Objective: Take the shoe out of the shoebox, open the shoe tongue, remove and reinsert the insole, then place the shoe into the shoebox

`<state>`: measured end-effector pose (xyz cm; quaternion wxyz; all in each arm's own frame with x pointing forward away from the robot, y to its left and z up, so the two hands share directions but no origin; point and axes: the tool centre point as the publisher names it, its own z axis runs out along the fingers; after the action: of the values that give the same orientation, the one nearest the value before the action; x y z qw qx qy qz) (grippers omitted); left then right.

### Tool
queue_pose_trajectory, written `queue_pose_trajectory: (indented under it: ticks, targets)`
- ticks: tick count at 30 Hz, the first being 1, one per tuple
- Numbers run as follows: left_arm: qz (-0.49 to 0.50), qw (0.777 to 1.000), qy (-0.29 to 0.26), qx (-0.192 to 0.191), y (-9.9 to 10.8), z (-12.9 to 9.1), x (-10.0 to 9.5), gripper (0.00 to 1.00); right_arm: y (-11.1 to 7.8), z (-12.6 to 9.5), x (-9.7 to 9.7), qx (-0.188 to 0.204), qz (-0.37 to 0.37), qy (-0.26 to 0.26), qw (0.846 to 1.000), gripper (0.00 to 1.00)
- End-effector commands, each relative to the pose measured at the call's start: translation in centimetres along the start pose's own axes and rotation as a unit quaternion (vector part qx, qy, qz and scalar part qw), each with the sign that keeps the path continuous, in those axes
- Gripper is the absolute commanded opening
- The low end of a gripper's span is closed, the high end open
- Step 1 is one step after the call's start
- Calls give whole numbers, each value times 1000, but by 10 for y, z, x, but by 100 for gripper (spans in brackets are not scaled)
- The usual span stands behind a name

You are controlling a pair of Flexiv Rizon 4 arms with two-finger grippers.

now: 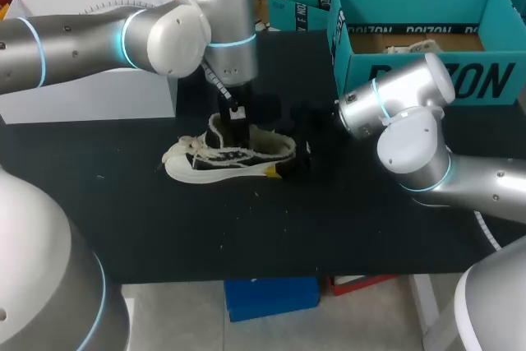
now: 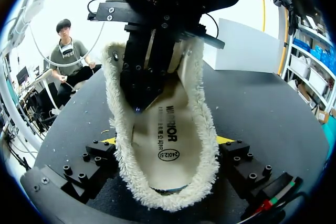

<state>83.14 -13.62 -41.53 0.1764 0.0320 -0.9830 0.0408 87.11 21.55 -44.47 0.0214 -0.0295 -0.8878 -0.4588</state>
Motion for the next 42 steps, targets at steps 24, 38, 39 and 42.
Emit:
queue_pose_trajectory:
  ticks: [24, 38, 39, 42]
  targets:
    - [-22, 989, -136, -59, 16, 25, 4, 34, -1, 3, -1, 1, 1, -1, 1000, 0]
    - [-1, 952, -290, -95, 44, 38, -8, 29, -1, 3, -1, 1, 1, -1, 1000, 0]
    - [0, 950, -297, -96, 45, 40, -10, 28, -1, 3, -1, 1, 1, -1, 1000, 0]
    - [-4, 946, -310, -89, 50, 39, -15, 28, -1, 3, -1, 1, 1, -1, 1000, 0]
